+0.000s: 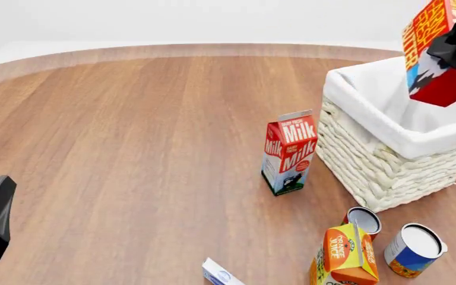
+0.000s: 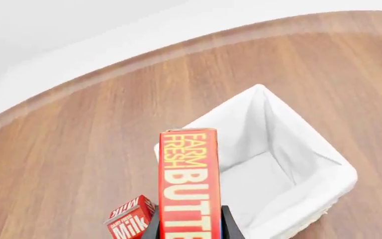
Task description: Pick up the cream cheese box and the butter, and put them in the basket.
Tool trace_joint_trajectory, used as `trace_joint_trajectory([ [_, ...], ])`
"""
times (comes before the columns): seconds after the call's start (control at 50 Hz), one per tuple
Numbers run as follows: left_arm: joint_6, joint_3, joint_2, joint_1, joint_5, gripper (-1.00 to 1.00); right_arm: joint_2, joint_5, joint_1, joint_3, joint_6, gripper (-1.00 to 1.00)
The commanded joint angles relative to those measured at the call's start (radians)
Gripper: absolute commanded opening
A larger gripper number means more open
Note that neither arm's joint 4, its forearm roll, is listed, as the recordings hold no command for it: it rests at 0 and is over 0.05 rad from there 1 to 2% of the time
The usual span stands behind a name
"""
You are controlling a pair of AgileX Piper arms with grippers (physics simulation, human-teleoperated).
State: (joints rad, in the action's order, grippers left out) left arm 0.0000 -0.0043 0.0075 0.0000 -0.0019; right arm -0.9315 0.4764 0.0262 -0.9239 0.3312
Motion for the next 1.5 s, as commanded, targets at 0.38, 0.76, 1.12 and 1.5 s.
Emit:
trace_joint_trajectory([
  [0.38, 0.000, 0.000, 0.000, 0.000, 0.000, 1.00, -0.063, -0.110, -0.066, 0.051, 0.081, -1.00],
  [0.76, 0.000, 0.000, 0.000, 0.000, 0.000, 1.00, -0.108, -0.163, -0.082, 0.076, 0.086, -1.00],
  [1.12, 0.000, 0.000, 0.000, 0.000, 0.000, 1.00, -0.139, -0.190, -0.090, 0.069, 0.091, -1.00],
  [1.5, 0.000, 0.000, 0.000, 0.000, 0.000, 1.00, -0.165, -0.219, -0.076, 0.068, 0.098, -1.00],
])
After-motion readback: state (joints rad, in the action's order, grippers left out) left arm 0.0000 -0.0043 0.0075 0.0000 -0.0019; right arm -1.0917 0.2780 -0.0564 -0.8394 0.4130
